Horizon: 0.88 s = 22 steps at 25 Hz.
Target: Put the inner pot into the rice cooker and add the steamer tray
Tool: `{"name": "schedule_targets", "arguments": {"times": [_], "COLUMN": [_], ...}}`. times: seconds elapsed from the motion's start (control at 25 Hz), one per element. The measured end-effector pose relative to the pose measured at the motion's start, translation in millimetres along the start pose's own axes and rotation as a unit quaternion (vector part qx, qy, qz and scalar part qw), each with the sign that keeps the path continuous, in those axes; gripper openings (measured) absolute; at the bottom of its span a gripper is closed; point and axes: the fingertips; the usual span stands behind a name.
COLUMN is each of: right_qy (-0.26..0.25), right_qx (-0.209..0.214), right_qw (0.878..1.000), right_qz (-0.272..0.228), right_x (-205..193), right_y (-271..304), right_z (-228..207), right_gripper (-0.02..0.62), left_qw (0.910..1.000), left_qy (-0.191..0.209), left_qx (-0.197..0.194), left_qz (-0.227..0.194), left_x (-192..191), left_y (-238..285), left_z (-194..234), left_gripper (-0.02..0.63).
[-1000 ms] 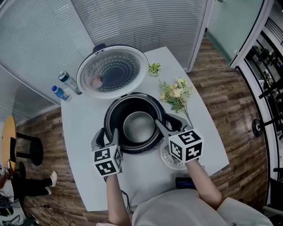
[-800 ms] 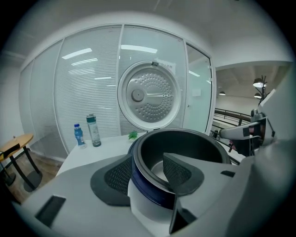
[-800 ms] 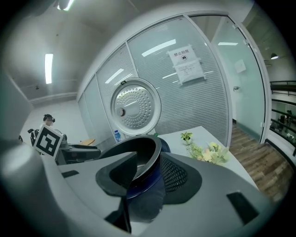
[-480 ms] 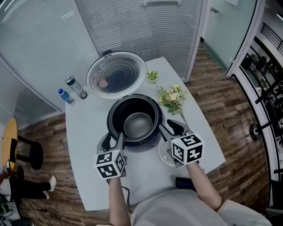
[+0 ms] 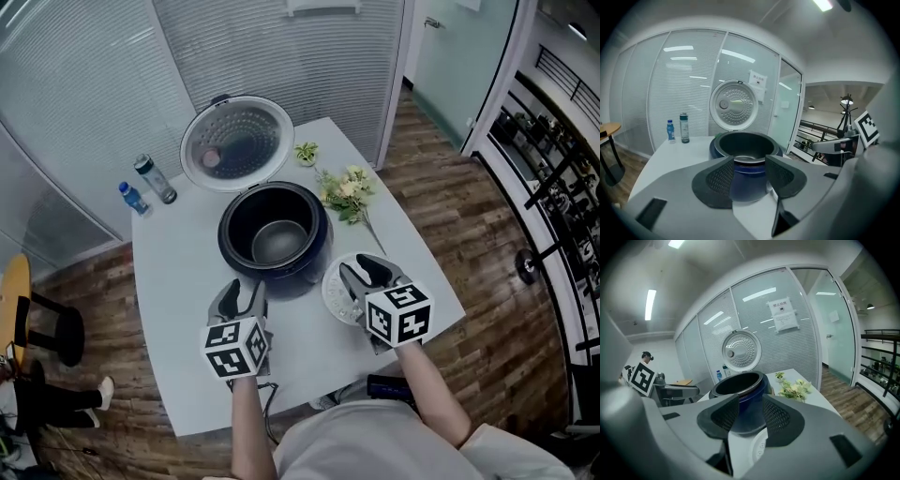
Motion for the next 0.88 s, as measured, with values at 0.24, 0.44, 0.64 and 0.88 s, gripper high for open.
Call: {"name": "schedule_targets", "arguments": {"times": [0.24, 0.44, 0.64, 0.88], "right_qy": [0.005, 0.008, 0.017, 0.029], "right_qx": [-0.020, -0.038, -0.057, -0.065], "right_qw": [1.000, 0.999, 0.998, 0.997], "right_qz": [-0.005, -0.007, 0.002, 0.022], "right_x": [-20.6, -31.1, -50.7, -65.2], "right_y": [-40.2, -64.7, -83.8, -74.8], "right_z": [1.4, -0.6, -14.7, -32.6], "right_gripper": [0.153, 0.153, 0.153, 0.153], "left_qw": [0.9995, 0.9986, 0.9967, 0.9945], "left_qy": [0.010, 0.001, -0.006, -0.016], "left_qx": [-0.029, -0.053, -0.081, -0.101], "left_qz": [-0.010, -0.006, 0.000, 0.026], "left_x": [-10.5, -28.6, -50.4, -68.3], "left_y": [-26.4, -35.9, -36.9, -19.7], "left_z": [-30.7, -47.1, -71.9, -80.3], "left_gripper": [0.215, 0.215, 0.215, 0.211]}}
Point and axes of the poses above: the fingertips, and each gripper's own axes: y forward along the fingers, z to its left, x out of its top, and after that the axes turned 1 degree about -x, right-handed
